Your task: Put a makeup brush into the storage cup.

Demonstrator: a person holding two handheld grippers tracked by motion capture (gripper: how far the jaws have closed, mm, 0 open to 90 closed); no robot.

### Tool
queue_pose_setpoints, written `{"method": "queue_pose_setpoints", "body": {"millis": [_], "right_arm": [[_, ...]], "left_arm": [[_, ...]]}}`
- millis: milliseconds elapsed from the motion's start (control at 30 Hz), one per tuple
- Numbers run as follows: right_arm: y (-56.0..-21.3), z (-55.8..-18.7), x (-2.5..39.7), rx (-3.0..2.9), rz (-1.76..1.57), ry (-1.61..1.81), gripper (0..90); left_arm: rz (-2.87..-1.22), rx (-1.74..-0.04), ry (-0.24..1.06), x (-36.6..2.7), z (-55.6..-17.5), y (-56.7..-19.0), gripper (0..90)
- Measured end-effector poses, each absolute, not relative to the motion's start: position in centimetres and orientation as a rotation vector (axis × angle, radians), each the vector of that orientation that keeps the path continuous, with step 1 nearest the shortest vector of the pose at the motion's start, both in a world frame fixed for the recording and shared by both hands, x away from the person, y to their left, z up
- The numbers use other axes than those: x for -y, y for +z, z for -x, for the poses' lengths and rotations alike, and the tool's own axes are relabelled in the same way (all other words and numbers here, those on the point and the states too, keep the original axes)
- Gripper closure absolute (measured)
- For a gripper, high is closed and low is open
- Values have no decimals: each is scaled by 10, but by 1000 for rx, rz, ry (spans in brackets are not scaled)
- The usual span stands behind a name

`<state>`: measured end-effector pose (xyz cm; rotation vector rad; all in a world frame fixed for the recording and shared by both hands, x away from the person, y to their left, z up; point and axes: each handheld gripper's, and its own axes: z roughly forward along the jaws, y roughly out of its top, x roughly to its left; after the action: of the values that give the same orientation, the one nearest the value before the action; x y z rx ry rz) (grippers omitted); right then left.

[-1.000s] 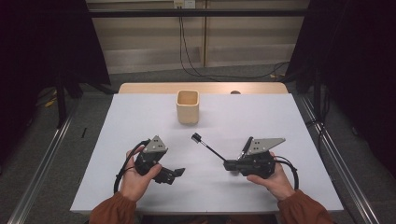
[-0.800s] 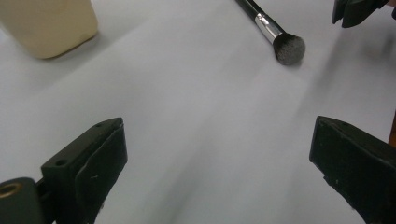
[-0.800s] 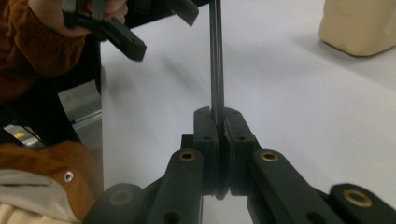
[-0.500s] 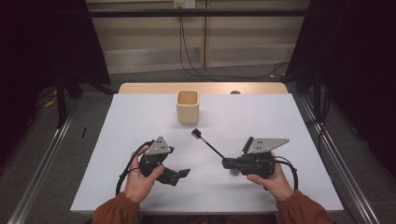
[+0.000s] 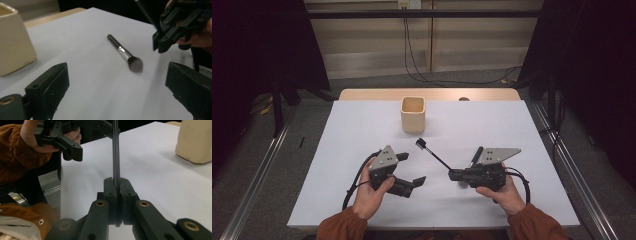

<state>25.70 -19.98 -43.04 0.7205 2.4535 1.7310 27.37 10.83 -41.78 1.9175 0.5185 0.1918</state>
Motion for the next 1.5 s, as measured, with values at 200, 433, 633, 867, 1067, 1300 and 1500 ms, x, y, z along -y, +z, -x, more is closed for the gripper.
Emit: {"method": "queue_pose_setpoints", "body": {"millis": [200, 433, 633, 867, 1067, 1300, 1500], "right_arm": [[-429, -256, 200, -2446, -714, 1726, 857], [-429, -256, 202, -2443, -722, 1725, 857], [-429, -257, 202, -2441, -728, 1720, 857], [-430, -257, 202, -2445, -727, 1712, 857], [-431, -257, 201, -2450, -732, 1714, 857], [-434, -258, 198, -2462, -727, 1709, 857], [-433, -258, 198, -2456, -731, 1711, 857]], "left_arm": [[-1894, -492, 159, -95, -273, -416, 51], [-1858, -475, 156, -90, -275, -415, 40], [-1852, -481, 177, -80, -277, -411, 54], [-1826, -488, 155, -72, -280, -409, 123], [-1802, -498, 173, -72, -281, -407, 238], [-1762, -520, 134, -74, -282, -406, 350], [-1736, -536, 84, -75, -285, -405, 501]]}}
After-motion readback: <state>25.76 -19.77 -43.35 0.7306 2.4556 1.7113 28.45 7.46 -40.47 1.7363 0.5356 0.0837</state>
